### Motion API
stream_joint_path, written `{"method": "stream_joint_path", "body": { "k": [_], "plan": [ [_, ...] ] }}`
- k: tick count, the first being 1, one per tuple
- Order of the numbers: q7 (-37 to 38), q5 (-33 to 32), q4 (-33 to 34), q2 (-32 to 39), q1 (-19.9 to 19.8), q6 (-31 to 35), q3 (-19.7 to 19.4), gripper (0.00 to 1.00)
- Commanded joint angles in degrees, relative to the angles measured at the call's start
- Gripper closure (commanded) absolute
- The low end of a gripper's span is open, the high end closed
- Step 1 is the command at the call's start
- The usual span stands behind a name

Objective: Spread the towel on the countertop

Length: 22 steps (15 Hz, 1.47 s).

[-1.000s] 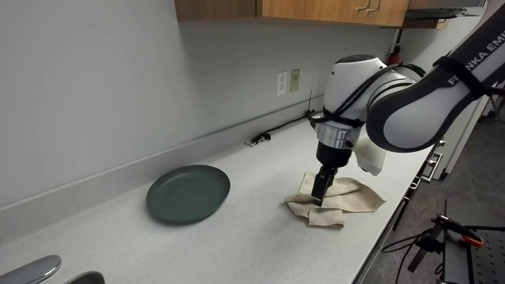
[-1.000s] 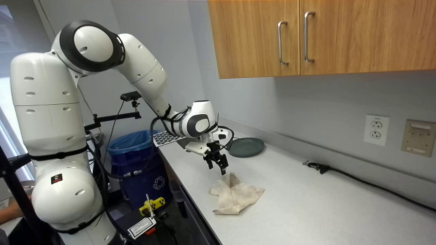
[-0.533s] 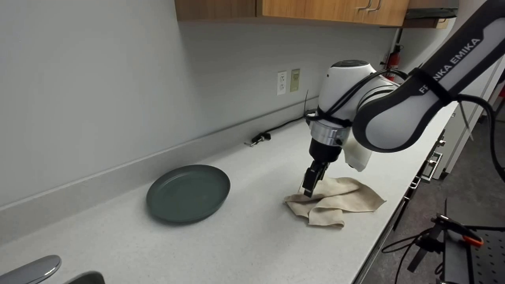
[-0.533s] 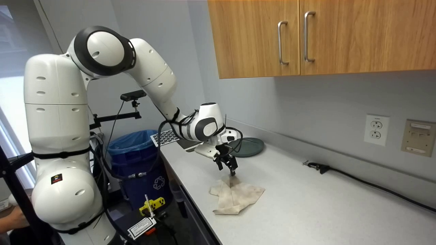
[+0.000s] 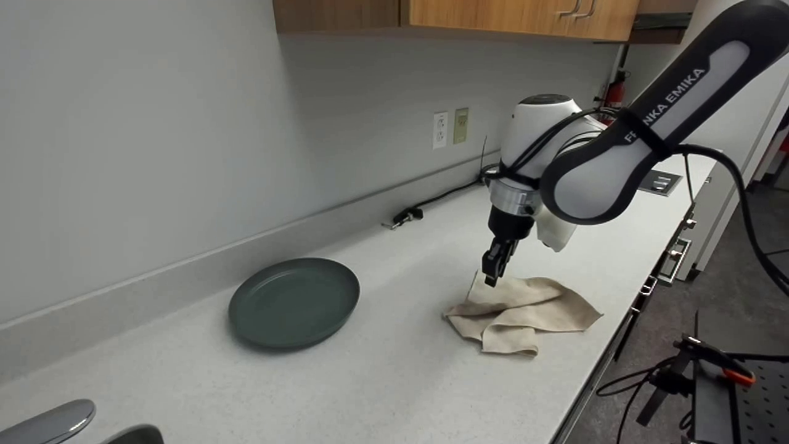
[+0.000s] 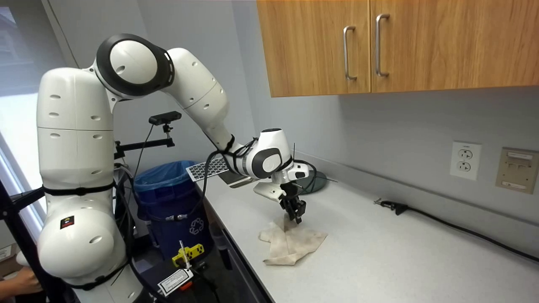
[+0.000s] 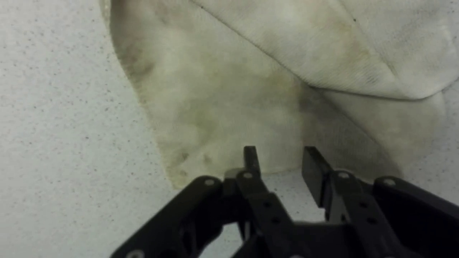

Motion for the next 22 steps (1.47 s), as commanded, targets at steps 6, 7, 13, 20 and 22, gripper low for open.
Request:
{"method": "stream_joint_path", "body": {
  "k": [6,7,13,20,22],
  "plan": [
    [-1.1,0.0,4.0,7.0,-0.1,0.5,-0.4,1.00],
    [-1.1,-0.1,4.5,7.6,-0.1,0.6,-0.5,1.00],
    [-0.7,-0.4,8.3,10.5,0.1,0.6,-1.8,1.00],
    [-0.9,-0.2,10.3,13.0,0.2,0.0,-1.8,1.00],
    [-0.6,-0.5,11.0,13.5,0.4,0.2,-2.1,1.00]
  ]
}}
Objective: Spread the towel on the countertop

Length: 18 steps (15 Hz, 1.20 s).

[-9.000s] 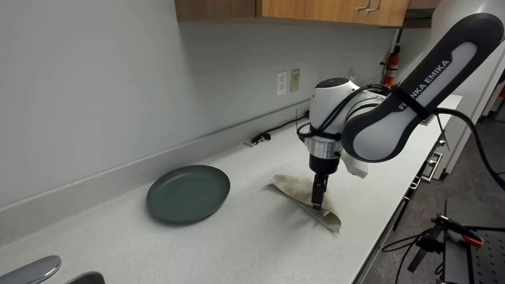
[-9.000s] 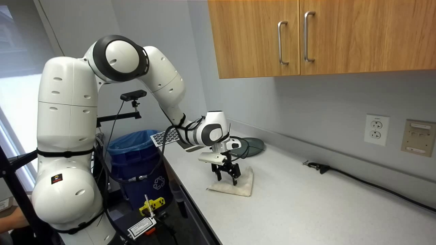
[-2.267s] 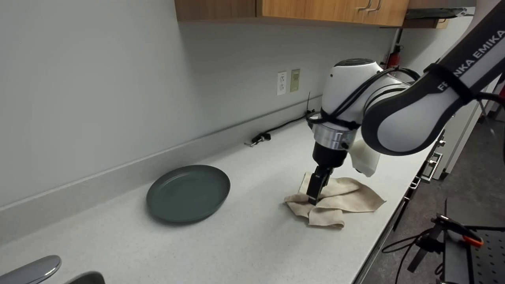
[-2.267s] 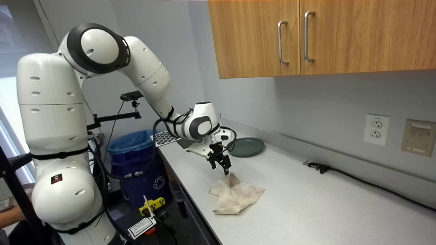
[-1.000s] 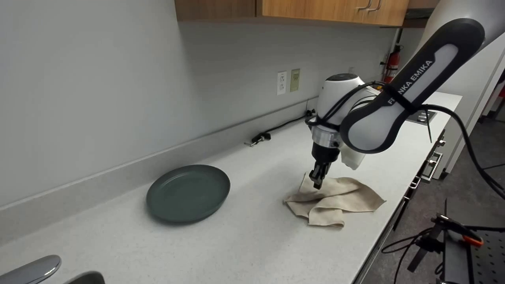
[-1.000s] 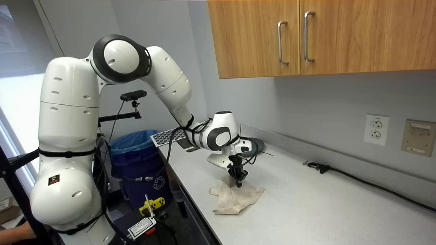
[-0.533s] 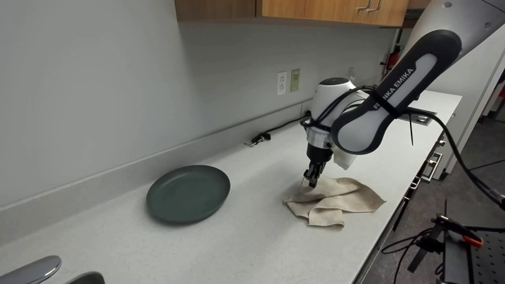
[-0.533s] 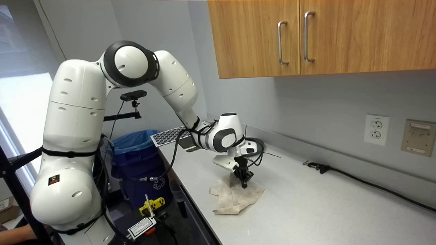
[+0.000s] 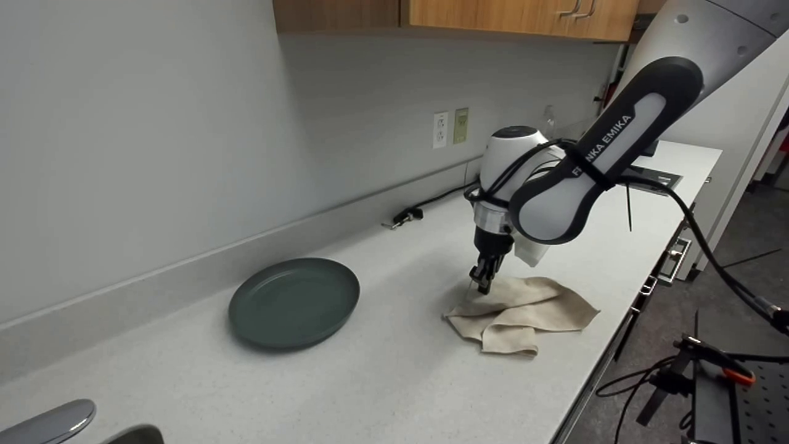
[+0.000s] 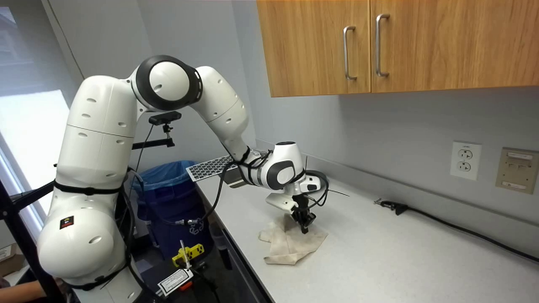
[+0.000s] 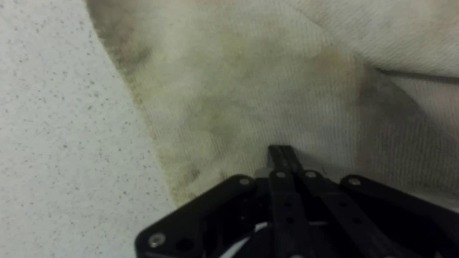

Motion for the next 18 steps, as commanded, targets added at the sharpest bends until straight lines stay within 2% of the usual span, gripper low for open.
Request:
{"method": "stream_joint_path", "body": {
  "k": [1,14,18],
  "plan": [
    [0.1,-1.0,3.0,2.8,1.1,0.3,-1.4,1.00],
    [8.1,-8.2,11.4,8.7,6.6,1.4,-10.6,1.00],
    [13.1,-11.1,12.9,10.2,9.8,2.4,-15.0,1.00]
  ]
}}
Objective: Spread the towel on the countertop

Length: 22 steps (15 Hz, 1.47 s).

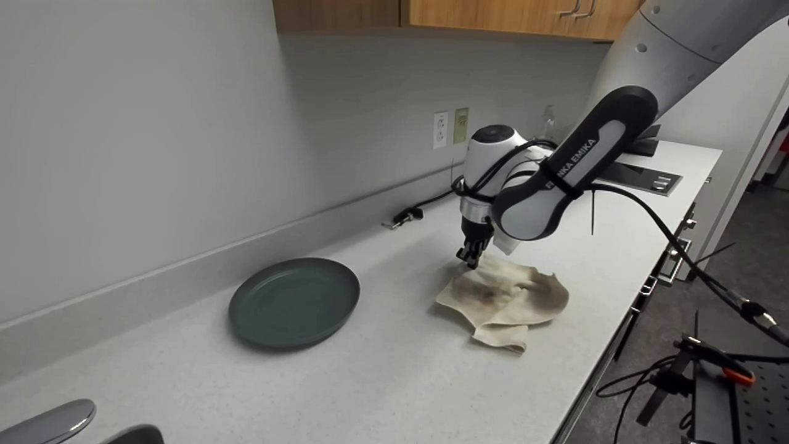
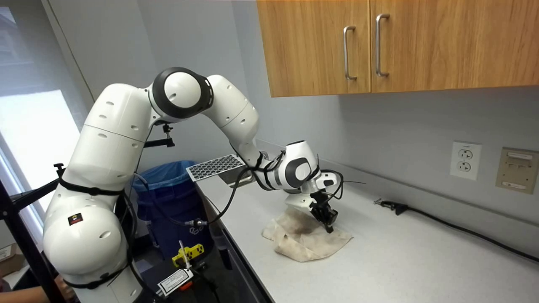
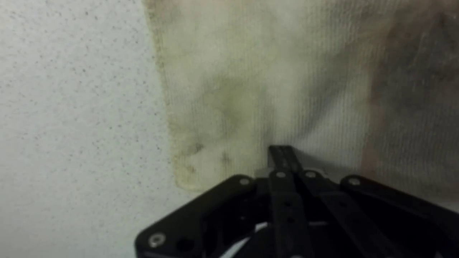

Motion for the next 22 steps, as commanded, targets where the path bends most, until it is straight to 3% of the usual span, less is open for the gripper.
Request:
{"method": "stream_joint_path", "body": {
  "k": [1,6,14,22],
  "plan": [
    [5.6,-3.2,2.7,3.1,3.5,2.3,-4.5,1.00],
    [7.7,-3.3,2.2,2.8,4.7,2.4,-5.5,1.00],
    [5.9,-1.9,-3.1,-5.2,4.0,1.6,-2.2,1.00],
    [3.2,1.5,-15.6,-17.1,1.8,2.1,6.0,1.00]
  ]
}}
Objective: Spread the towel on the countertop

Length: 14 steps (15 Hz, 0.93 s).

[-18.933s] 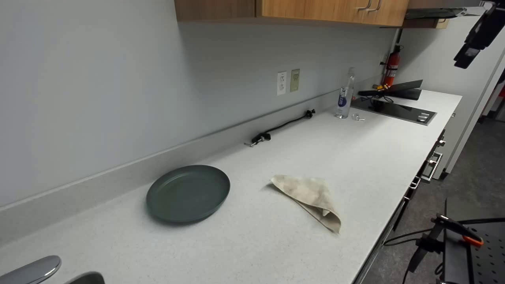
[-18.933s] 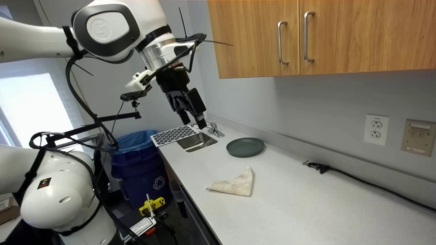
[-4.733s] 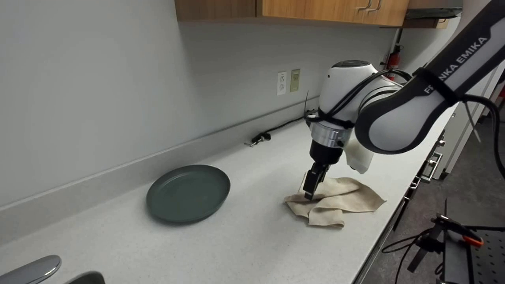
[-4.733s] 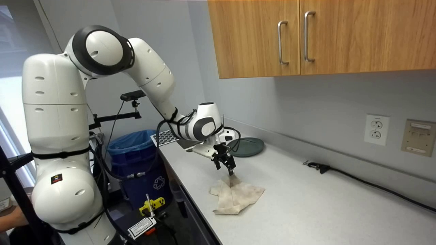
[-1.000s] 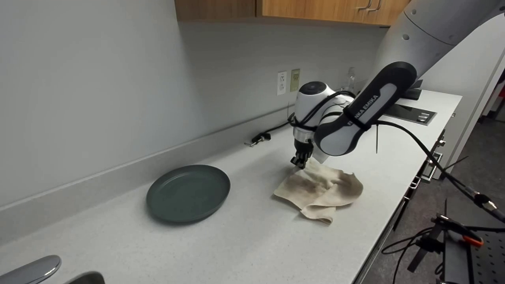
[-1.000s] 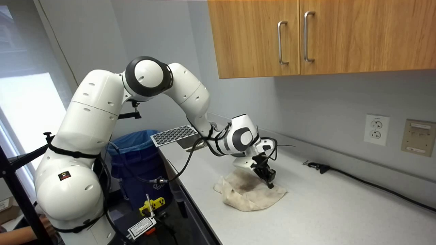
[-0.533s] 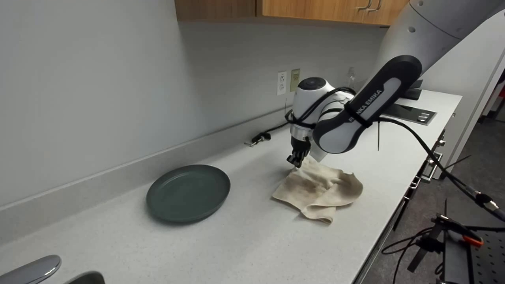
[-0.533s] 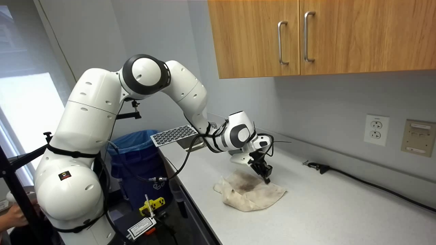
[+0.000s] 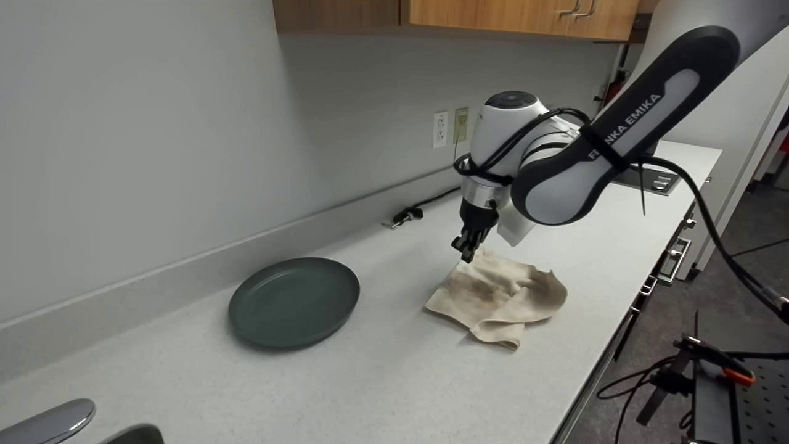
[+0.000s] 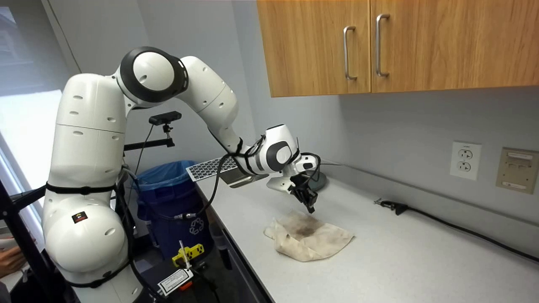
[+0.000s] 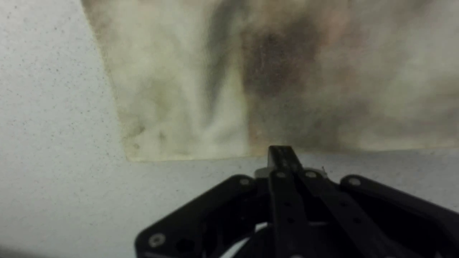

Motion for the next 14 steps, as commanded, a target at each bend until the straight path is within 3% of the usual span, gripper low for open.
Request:
{"method": "stream_joint_path", "body": {
  "k": [1,5,6,8,14],
  "plan": [
    [-2.9,3.3,-7.7,-5.8,-2.0,1.2,4.8,1.00],
    [-5.2,7.1,-10.5,-7.6,-3.0,0.6,8.7,1.00],
    [-6.2,8.0,-10.9,-8.0,-3.3,0.4,9.5,0.74],
    [-8.6,8.8,-11.6,-8.7,-4.0,-0.1,10.7,0.66],
    [-24.5,17.3,-13.1,-8.8,-9.6,-0.9,18.0,0.19]
  ]
}}
